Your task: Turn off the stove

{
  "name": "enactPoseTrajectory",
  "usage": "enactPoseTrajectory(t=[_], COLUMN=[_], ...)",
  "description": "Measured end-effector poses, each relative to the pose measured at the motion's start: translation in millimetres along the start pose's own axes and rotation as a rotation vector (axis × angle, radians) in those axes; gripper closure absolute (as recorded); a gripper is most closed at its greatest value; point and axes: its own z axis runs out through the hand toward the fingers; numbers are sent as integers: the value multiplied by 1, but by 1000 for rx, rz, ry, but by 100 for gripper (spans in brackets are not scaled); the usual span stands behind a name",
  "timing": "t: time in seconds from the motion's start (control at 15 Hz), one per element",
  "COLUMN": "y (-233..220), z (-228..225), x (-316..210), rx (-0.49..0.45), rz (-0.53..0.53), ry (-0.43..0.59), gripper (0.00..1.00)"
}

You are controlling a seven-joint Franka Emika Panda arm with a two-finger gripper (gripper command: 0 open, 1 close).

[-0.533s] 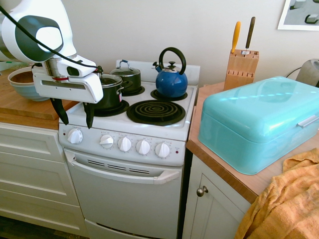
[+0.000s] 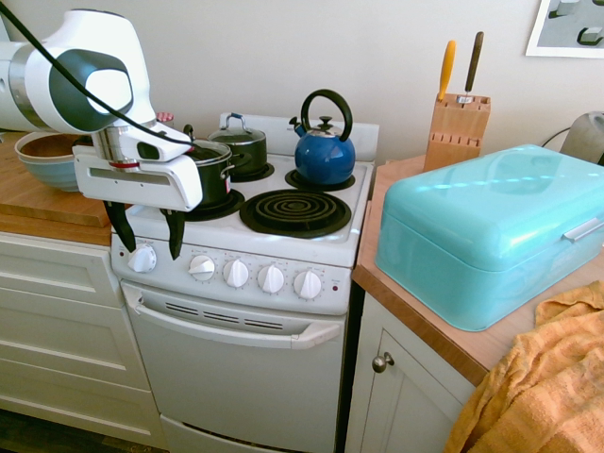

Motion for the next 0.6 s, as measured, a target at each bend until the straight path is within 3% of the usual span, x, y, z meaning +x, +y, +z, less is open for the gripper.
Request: enactPoseTrajectory(t=[0.13,0.2,0.6], y=[-4,-8,-22], z=[10,17,40], x=[8,11,32], rx=[-38,-49,-64], rz=[19,21,4], ry=[13,12,19], gripper=[0,100,100])
